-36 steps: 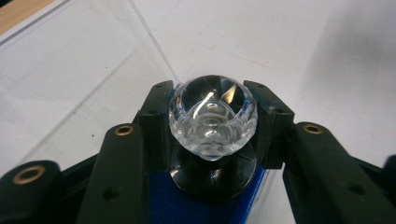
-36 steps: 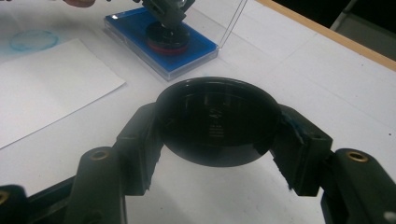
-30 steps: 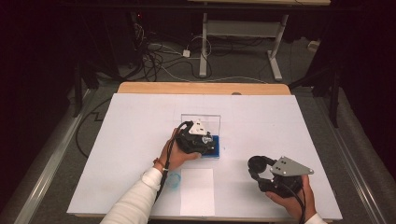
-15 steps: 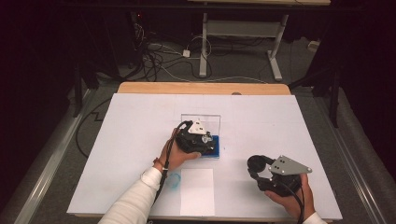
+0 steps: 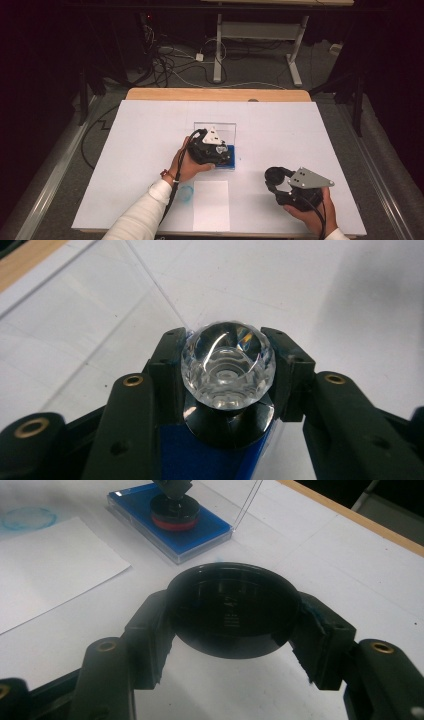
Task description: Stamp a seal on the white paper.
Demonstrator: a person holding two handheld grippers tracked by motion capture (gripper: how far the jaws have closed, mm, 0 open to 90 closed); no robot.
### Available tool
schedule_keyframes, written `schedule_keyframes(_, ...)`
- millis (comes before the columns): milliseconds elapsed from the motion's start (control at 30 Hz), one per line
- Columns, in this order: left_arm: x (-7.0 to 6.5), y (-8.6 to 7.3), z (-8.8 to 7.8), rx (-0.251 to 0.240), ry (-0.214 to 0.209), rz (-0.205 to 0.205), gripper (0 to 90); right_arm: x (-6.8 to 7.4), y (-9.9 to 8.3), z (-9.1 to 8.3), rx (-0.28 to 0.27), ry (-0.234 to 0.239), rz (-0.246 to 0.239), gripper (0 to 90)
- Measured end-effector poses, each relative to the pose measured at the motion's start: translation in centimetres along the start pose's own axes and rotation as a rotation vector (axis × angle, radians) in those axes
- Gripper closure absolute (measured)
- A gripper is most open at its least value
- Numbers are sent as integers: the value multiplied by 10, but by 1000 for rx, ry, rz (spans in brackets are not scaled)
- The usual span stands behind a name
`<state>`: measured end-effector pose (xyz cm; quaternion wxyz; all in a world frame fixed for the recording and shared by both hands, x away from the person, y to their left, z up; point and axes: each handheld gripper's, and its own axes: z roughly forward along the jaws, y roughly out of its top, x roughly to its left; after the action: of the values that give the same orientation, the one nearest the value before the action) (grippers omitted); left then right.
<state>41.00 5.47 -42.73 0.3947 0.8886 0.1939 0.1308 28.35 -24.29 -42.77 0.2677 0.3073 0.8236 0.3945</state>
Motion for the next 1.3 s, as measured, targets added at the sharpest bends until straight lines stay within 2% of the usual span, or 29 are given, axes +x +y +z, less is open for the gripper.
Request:
schedule_keyframes(300,0,5,-15,-9,5,21,543,0,0,1,1,-4,-15,384)
schedule_keyframes(567,-3,1,-30,-22,14,21,544,1,-1,0,2,-2,-11,384)
schedule_keyframes(733,-8,-1,-41,-25,22,43,544,3,-1,-2,-6,6,-17,384)
schedule_keyframes(933,-11,-8,-54,-40,27,52,543,2,-2,-3,-14,17,-9,385)
schedule_keyframes(1167,-13,-14,-65,-59,25,54,544,3,-2,-2,-9,15,-10,385)
schedule_keyframes(1300,-17,-15,-69,-59,33,69,543,4,-2,-3,-16,22,-9,385)
